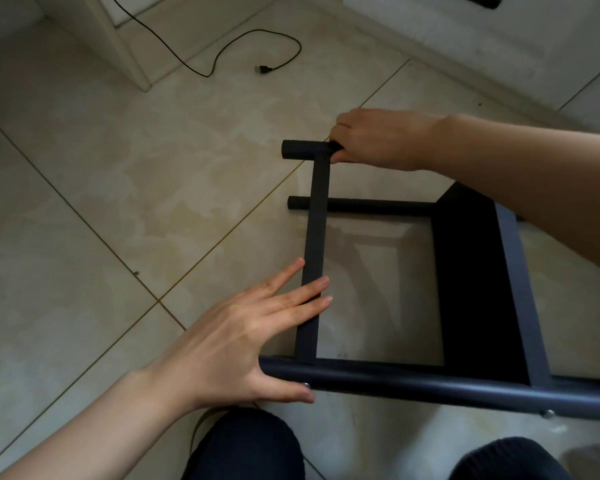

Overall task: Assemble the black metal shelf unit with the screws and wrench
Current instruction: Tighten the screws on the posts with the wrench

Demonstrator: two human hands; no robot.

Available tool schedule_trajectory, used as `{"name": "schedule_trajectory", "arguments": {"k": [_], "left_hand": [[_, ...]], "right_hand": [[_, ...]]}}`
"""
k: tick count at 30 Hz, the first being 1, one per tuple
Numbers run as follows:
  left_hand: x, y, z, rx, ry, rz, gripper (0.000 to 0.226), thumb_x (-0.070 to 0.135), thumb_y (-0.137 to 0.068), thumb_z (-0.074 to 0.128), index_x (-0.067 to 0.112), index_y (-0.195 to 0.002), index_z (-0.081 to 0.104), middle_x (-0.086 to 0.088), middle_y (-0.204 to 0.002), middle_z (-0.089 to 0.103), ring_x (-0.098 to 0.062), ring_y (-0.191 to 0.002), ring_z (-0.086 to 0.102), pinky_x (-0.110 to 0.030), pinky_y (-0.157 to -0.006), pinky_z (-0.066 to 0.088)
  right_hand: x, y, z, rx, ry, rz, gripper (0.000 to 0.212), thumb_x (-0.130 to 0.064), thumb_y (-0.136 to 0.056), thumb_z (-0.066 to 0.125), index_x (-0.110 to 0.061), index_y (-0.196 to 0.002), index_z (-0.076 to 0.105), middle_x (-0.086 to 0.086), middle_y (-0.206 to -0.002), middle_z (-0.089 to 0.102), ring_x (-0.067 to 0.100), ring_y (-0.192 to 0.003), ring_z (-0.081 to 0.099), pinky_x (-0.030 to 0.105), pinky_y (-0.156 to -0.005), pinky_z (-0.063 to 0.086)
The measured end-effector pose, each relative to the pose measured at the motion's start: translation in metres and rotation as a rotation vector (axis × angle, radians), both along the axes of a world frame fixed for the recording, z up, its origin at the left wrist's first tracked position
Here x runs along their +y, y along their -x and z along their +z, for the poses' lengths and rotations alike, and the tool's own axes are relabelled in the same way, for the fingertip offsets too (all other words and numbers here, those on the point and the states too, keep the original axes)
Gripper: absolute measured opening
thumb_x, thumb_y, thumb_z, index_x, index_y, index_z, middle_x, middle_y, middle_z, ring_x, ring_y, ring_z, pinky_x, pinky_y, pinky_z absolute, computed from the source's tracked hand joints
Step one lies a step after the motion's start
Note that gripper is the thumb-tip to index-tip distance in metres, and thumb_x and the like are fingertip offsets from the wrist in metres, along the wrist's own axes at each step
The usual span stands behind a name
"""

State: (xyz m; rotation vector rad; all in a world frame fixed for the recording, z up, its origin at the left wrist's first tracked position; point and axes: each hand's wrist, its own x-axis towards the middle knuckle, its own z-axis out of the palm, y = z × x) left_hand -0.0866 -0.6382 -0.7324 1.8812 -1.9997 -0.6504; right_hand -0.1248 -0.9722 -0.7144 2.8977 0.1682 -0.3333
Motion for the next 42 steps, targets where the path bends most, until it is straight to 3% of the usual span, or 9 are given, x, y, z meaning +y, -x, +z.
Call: {"name": "schedule_trajectory", "arguments": {"k": [6, 12, 17, 20, 23, 27, 33, 39, 42], "left_hand": [[0.002, 0.000, -0.006, 0.060, 0.009, 0.008, 0.092, 0.066, -0.078, 0.069, 0.025, -0.153, 0.037, 0.015, -0.163, 0.025, -0.009, -0.154, 0.009, -0.014, -0.120, 0.015], [0.002, 0.001, -0.008, 0.102, 0.004, 0.020, 0.092, 0.061, -0.077, 0.073, 0.024, -0.153, 0.037, 0.015, -0.163, 0.024, -0.009, -0.154, 0.009, -0.016, -0.120, 0.016], [0.004, 0.005, -0.012, 0.144, 0.033, 0.048, 0.088, 0.055, -0.078, 0.075, 0.023, -0.152, 0.039, 0.013, -0.163, 0.028, -0.011, -0.154, 0.013, -0.018, -0.120, 0.020], [0.006, 0.006, -0.015, 0.158, 0.050, 0.056, 0.087, 0.054, -0.078, 0.076, 0.023, -0.151, 0.041, 0.013, -0.162, 0.030, -0.014, -0.154, 0.016, -0.022, -0.120, 0.024], [0.006, 0.006, -0.016, 0.139, 0.069, 0.058, 0.086, 0.057, -0.078, 0.074, 0.023, -0.150, 0.043, 0.012, -0.161, 0.033, -0.014, -0.153, 0.018, -0.024, -0.120, 0.026], [0.006, 0.006, -0.016, 0.106, 0.084, 0.054, 0.085, 0.060, -0.078, 0.072, 0.022, -0.149, 0.045, 0.010, -0.160, 0.035, -0.015, -0.153, 0.020, -0.027, -0.120, 0.028], [0.007, 0.007, -0.018, 0.109, 0.093, 0.051, 0.085, 0.058, -0.078, 0.074, 0.020, -0.149, 0.045, 0.010, -0.161, 0.034, -0.016, -0.153, 0.020, -0.024, -0.119, 0.027], [0.009, 0.006, -0.020, 0.111, 0.096, 0.042, 0.085, 0.057, -0.079, 0.074, 0.020, -0.150, 0.043, 0.010, -0.162, 0.032, -0.018, -0.153, 0.019, -0.028, -0.119, 0.028], [0.009, 0.006, -0.020, 0.114, 0.096, 0.038, 0.086, 0.057, -0.079, 0.074, 0.020, -0.150, 0.043, 0.010, -0.162, 0.032, -0.019, -0.153, 0.020, -0.029, -0.120, 0.029]], "right_hand": [[0.006, 0.000, 0.004, 0.044, 0.165, 0.114, 0.037, -0.025, -0.107, 0.027, -0.012, -0.138, 0.042, 0.007, -0.110, 0.052, 0.022, -0.096, 0.052, 0.035, -0.082, 0.050], [0.009, 0.002, -0.001, -0.008, 0.160, 0.044, 0.035, -0.029, -0.107, 0.031, -0.010, -0.130, 0.049, 0.006, -0.097, 0.050, 0.021, -0.086, 0.050, 0.033, -0.076, 0.047], [0.018, 0.012, 0.000, -0.097, -0.116, -0.322, 0.052, -0.047, -0.103, 0.031, -0.001, -0.106, 0.056, 0.010, -0.092, 0.048, 0.025, -0.081, 0.047, 0.040, -0.074, 0.045], [0.039, 0.040, -0.010, -0.302, -0.291, -0.432, 0.038, -0.022, -0.105, 0.034, 0.007, -0.118, 0.054, 0.017, -0.105, 0.051, 0.028, -0.090, 0.048, 0.033, -0.076, 0.036], [0.080, 0.077, -0.012, -0.343, -0.594, -0.545, 0.041, -0.007, -0.102, 0.039, 0.000, -0.142, 0.044, -0.001, -0.104, 0.043, 0.010, -0.090, 0.042, 0.016, -0.073, 0.027], [0.125, 0.120, -0.014, -0.130, -0.971, -0.662, 0.035, -0.008, -0.101, 0.045, -0.014, -0.134, 0.057, -0.015, -0.088, 0.062, 0.002, -0.076, 0.057, 0.015, -0.072, 0.045], [0.154, 0.144, -0.023, 0.131, -1.727, -0.923, 0.015, -0.005, -0.099, 0.051, 0.000, -0.111, 0.059, 0.010, -0.098, 0.076, 0.017, -0.084, 0.073, 0.024, -0.070, 0.055], [0.162, 0.149, -0.027, 0.250, -2.080, -1.060, 0.014, -0.003, -0.096, 0.051, 0.003, -0.109, 0.056, 0.023, -0.105, 0.072, 0.021, -0.086, 0.072, 0.028, -0.080, 0.057], [0.163, 0.151, -0.027, 0.286, -2.141, -1.060, 0.016, -0.005, -0.092, 0.056, 0.002, -0.106, 0.057, 0.025, -0.107, 0.071, 0.023, -0.087, 0.072, 0.030, -0.084, 0.058]]}}
